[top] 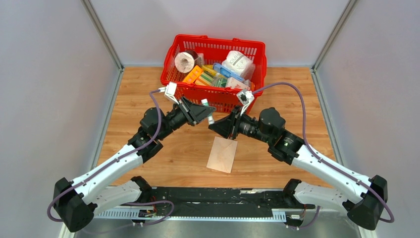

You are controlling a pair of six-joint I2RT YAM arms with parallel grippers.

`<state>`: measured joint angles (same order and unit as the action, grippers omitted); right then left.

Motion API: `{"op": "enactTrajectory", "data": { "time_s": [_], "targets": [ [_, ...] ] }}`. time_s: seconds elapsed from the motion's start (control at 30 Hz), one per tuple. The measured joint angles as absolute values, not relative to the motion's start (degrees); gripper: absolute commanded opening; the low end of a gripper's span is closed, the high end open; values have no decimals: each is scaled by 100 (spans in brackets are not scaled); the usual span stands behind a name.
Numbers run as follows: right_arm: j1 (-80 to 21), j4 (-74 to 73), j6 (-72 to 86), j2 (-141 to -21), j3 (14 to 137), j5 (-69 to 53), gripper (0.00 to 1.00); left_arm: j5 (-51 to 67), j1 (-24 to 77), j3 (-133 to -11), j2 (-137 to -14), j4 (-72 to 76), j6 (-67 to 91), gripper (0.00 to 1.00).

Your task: Place the letter into the envelope and seal it

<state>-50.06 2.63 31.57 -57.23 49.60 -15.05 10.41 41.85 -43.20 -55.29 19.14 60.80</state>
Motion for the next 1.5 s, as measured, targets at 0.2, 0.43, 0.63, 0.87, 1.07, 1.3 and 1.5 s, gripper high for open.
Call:
{"op": "enactTrajectory", "data": {
  "time_s": [0.2, 0.43, 0.63, 0.87, 1.07, 1.3, 1.5],
  "targets": [
    [-5006, 174, 3280, -5817, 5019, -1485, 16, 1041, 4158, -4322, -5555, 1848, 5916, 0],
    [-5024, 40, 3393, -5857, 5033, -1483, 16, 1092, 4158, -4333, -5651, 1688, 5686, 0],
    [-5024, -130, 3450, -5885, 5096, -1444, 16, 1175, 4154, -4362, -5675, 1601, 5498, 0],
    [-5033, -163, 3544, -5929, 5096, -1487, 16, 1144, 4158, -4362, -5601, 1441, 5395, 0],
    [-5033, -25, 3656, -5927, 5026, -1531, 16, 1085, 4165, -4366, -5339, 1240, 5229, 0],
    [-5033, 141, 3682, -5929, 4974, -1610, 16, 1092, 4176, -4366, -5273, 1243, 5164, 0],
    [-5035, 285, 3682, -5929, 4954, -1684, 15, 1105, 4182, -4366, -5258, 1313, 5124, 0]
  ]
}}
